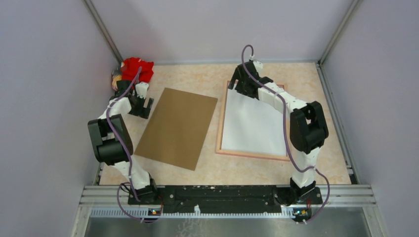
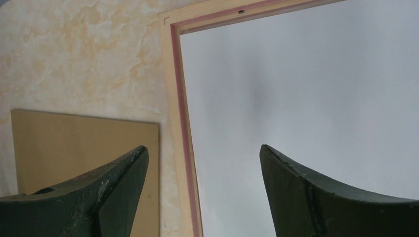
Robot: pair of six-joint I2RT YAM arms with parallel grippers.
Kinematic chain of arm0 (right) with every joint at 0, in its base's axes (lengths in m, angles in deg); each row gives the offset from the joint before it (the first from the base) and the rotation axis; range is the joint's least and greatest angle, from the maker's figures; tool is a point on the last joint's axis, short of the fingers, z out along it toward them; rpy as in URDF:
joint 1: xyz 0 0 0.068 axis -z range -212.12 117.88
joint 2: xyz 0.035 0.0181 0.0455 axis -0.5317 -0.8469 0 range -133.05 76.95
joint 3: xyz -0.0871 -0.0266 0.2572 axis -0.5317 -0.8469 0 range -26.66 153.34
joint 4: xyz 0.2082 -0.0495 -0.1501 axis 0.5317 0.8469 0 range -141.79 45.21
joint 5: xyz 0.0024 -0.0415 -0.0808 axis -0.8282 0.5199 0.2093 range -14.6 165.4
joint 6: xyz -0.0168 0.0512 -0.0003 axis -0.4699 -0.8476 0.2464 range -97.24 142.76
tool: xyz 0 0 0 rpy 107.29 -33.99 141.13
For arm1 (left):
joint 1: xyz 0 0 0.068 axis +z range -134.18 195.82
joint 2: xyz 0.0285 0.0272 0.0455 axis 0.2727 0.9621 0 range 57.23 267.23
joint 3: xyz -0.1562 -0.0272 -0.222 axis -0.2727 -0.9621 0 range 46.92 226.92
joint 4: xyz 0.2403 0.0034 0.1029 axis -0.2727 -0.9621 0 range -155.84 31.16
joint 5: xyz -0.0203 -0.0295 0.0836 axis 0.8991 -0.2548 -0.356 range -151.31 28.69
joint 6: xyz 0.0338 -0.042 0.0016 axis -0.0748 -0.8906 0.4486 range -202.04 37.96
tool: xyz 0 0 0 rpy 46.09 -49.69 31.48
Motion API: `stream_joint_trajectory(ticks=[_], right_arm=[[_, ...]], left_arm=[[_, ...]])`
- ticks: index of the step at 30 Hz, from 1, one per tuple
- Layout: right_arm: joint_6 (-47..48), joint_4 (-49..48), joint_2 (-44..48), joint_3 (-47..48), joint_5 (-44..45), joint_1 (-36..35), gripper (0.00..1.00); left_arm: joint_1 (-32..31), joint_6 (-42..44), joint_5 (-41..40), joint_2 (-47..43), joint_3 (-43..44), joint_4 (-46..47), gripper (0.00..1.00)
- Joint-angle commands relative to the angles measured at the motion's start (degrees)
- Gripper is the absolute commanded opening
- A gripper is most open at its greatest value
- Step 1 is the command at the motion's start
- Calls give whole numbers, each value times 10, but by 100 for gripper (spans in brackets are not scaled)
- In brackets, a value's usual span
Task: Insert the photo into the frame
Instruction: Turn over the photo from the photo frame, then turn over the photo frame item at the center of the board.
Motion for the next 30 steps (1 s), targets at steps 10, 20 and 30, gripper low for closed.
stream_joint_trajectory(ticks=[10,20,30], right_arm=[[-100,0,-15,1,-42,-199,80],[-179,65,-71,22,-3,-268,82],[-199,61,-90,-7,-5,-269,84]], left_arm=[[33,25,-4,30,32,0,99],[29,6,34,60,4,6,96],[4,-6,38,60,-25,15,94]])
